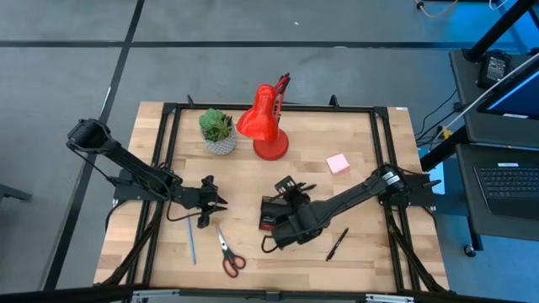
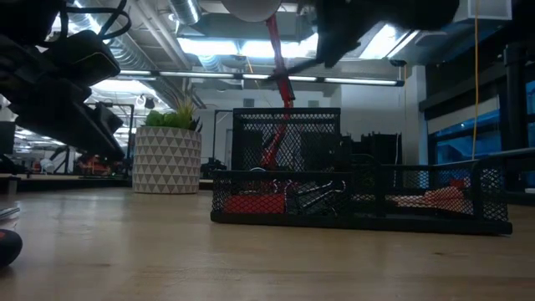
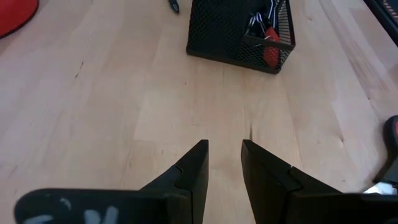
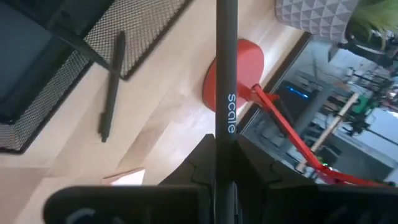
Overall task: Pick and place office supplies into organizer
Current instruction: Put the top left black pen into the black desk organizer
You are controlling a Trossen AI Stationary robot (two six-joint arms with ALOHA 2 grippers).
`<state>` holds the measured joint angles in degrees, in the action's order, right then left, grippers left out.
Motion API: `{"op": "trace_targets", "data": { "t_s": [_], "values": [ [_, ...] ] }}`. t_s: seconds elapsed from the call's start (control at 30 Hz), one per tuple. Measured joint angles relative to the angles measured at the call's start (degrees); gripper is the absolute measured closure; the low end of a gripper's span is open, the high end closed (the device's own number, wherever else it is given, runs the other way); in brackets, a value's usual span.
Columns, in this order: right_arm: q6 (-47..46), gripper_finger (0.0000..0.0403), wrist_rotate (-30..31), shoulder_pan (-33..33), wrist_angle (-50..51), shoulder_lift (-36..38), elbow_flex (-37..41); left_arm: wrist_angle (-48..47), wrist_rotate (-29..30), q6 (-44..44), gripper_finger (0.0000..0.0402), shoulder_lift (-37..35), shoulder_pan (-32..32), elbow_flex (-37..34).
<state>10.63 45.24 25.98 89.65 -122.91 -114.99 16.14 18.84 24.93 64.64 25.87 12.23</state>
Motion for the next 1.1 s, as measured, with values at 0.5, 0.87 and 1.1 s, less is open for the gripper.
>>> {"op": "trace_targets", "data": {
  "t_s": [0.5,0.87,1.1],
  "values": [
    [-0.02,0.0362,10.18,4.61,0.27,-7.78,0.06,-0.07,0.93,0.87,0.0311,0.0,0.0,0.0],
    [-0.92,0.0361,13.46,4.67,0.1,-11.92,0.07,-0.09,1.1,0.87,0.0311,0.0,0.0,0.0],
    [-1.14,0.0361,13.48,4.65,-0.09,-11.81,0.08,-0.09,1.1,0.87,0.0311,0.0,0.0,0.0]
  ]
}}
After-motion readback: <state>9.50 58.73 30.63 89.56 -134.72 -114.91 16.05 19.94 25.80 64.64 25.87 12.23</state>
